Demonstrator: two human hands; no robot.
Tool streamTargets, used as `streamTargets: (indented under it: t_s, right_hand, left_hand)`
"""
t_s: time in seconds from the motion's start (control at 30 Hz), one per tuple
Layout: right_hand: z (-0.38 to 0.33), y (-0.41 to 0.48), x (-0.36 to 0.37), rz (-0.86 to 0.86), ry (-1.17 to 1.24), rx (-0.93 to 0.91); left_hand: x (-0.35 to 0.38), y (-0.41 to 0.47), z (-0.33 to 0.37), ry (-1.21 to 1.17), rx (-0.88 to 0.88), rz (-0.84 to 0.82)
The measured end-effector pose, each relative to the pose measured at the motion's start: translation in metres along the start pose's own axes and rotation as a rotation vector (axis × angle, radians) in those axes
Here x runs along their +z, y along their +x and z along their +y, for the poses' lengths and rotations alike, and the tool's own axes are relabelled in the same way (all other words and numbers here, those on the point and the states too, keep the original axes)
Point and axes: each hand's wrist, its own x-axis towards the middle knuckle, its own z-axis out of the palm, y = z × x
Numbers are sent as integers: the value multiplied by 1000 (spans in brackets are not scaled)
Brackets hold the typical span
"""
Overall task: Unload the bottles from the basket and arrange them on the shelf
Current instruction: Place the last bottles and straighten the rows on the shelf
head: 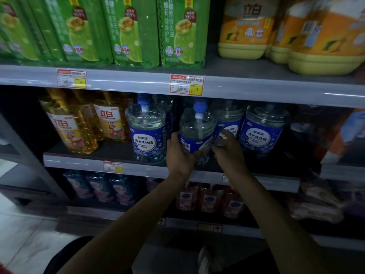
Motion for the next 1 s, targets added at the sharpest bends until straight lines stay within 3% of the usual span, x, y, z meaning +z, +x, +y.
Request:
streamTargets:
  t_s: [0.1, 0.27, 0.47, 0.67, 0.8, 1.0]
  right_hand:
    - [-2, 0, -5, -36, 56, -55]
    - [8, -7, -13, -197, -44, -137]
    - [21, -14, -27, -165, -66, -208]
    - [21, -24, -25, -122, -96, -210]
    - [12, -31, -21, -98, -165, -281]
    - [8, -50, -33, -72, 28, -375]
  left_hand:
    - [-5, -5, -5, -53, 34, -32]
    - [-23, -12, -6, -73, 139, -189]
    - [-40, -9, -8, 82, 269, -352]
    - [-47, -16, -5, 135, 362, -345]
    - [-55, -16, 6, 65, 312, -357]
    - [-65, -17, 28, -324, 75, -479]
